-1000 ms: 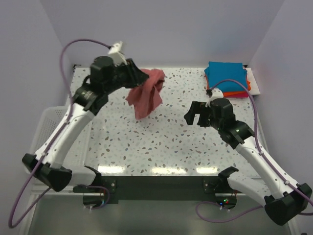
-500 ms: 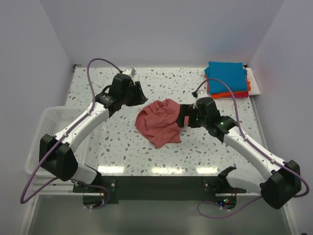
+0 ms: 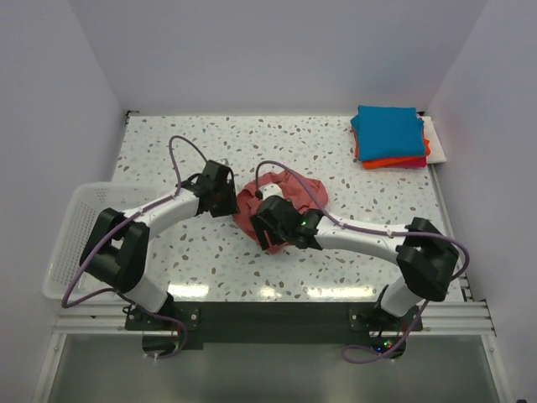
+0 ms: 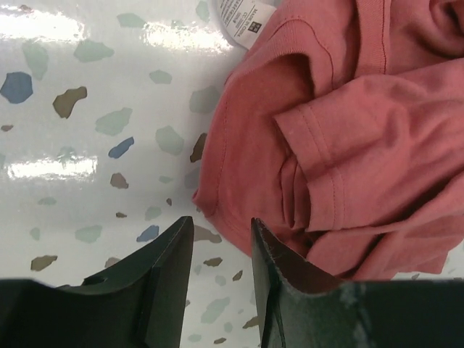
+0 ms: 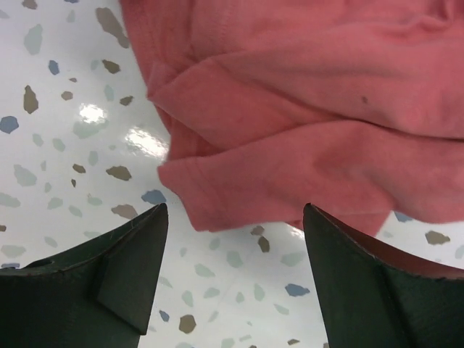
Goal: Fold and stack the t-shirts
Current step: Flatten the tshirt out
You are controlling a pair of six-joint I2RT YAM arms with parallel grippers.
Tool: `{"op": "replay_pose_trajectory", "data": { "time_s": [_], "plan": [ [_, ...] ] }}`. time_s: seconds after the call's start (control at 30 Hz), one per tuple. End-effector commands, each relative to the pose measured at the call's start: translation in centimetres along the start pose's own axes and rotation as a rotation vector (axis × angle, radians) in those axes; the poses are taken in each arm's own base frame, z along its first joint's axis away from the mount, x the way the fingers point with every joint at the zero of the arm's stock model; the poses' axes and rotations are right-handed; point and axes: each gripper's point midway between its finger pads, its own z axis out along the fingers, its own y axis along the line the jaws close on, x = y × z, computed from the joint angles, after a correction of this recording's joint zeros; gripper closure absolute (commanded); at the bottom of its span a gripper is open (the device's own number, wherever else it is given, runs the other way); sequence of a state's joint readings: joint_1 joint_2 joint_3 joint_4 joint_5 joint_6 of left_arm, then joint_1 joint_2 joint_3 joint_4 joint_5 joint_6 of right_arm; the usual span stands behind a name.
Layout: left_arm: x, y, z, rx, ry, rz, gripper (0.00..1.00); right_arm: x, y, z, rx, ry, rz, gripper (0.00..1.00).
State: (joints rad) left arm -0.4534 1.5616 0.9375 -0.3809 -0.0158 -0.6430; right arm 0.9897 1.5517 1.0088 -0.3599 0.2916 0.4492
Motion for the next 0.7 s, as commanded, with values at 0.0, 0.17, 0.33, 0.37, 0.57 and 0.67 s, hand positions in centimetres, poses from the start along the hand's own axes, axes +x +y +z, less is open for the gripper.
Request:
{"op": "replay_pose_trajectory", "data": {
  "time_s": [0.0,0.17,0.33,0.37,0.57,0.67],
  "plan": [
    [-1.2,-0.8,1.2,0.041,-0.049,-0.003,0.57,-4.5,1.7,0.2,0.059,-0.157,-0.032,0.22],
    [-0.3,-0.5,2.6,0.038,-0.022,-0.009,0.53,-5.7,3.0,1.8,0.070,-0.188,-0.064,0.22],
    [-0.2,0.1,3.5,0.003,-0.019,-0.015,0.53,-5.6,3.6,4.3,0.097,-0.176,-0.093,0.22],
    [-0.2,0.2,3.6,-0.002,-0.018,-0.017,0.54,-5.8,3.8,4.7,0.092,-0.186,-0.091,0.22],
    [0.0,0.8,4.3,-0.031,-0.018,-0.032,0.58,-4.9,3.6,7.0,0.139,-0.162,-0.099,0.30],
    [0.1,0.8,4.4,-0.031,-0.018,-0.038,0.66,-5.0,2.9,7.3,0.159,-0.179,-0.067,0.49]
  ]
}}
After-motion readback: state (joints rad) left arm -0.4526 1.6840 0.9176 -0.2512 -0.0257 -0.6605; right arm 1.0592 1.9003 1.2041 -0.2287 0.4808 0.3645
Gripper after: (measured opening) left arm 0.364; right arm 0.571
